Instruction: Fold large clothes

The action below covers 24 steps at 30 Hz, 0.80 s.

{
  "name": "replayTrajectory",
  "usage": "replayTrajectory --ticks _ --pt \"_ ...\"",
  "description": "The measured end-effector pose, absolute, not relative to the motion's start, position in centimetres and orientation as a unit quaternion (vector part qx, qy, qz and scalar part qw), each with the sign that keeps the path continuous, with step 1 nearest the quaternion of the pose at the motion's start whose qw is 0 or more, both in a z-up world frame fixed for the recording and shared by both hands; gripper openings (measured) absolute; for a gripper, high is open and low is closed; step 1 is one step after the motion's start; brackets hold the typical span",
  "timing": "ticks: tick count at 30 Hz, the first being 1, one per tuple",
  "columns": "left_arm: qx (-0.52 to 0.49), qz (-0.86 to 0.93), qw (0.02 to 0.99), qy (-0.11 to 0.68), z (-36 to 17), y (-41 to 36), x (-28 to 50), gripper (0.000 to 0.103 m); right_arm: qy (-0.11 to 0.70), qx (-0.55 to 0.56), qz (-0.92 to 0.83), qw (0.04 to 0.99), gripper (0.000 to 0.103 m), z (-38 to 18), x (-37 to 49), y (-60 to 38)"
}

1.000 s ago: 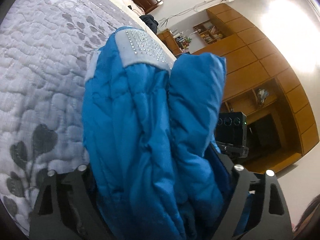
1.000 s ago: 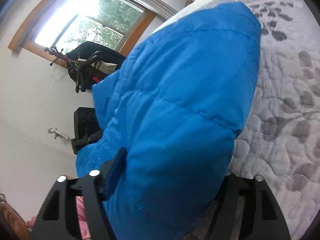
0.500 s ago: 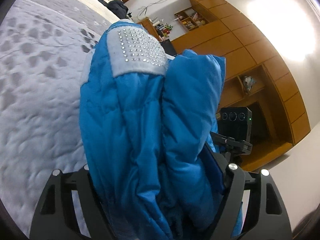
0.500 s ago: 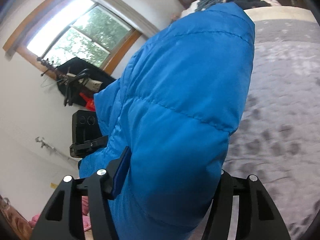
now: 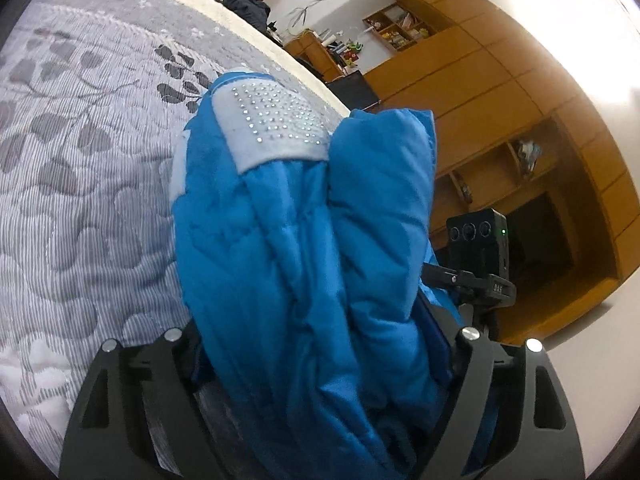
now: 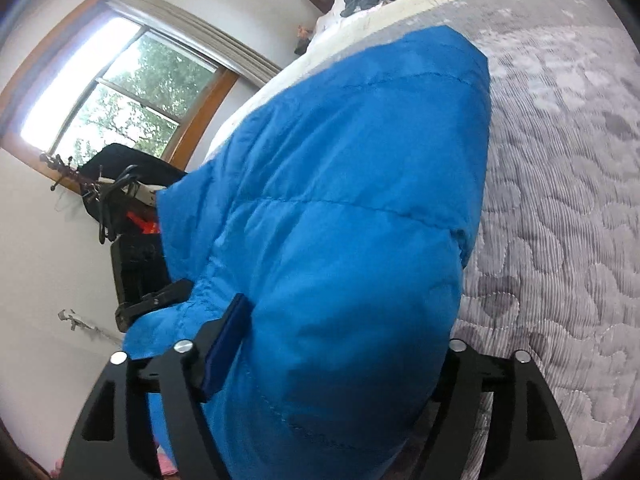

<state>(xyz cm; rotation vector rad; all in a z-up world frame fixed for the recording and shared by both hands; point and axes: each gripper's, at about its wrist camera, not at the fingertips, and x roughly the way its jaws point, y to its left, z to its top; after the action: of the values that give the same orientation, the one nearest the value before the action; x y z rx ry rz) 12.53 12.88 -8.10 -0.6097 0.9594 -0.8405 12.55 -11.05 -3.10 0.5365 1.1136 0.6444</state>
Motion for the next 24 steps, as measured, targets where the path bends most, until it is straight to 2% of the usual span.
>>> replayTrajectory --ticks 6,11,17,24 --pt "-0.255 -0.359 0.781 0.443 -6.2 12.1 12.6 0.084 0.510 0.231 0.268 0.784 0.082 -2.7 11.3 -12.3" --pt "-0.230 -0.326 0.809 0.431 -3.7 13.7 10.8 0.084 0.498 0.182 0.217 0.820 0.084 -0.4 8.5 -12.9" --pt "-0.190 -0.293 0.859 0.376 0.2 15.7 5.4 0.085 0.472 0.134 0.178 0.853 0.084 2.4 4.3 -13.1" --pt "-0.151 -0.316 0.867 0.356 3.4 12.7 0.0 0.087 0.453 0.095 0.177 0.868 0.084 6.0 0.6 -8.9"
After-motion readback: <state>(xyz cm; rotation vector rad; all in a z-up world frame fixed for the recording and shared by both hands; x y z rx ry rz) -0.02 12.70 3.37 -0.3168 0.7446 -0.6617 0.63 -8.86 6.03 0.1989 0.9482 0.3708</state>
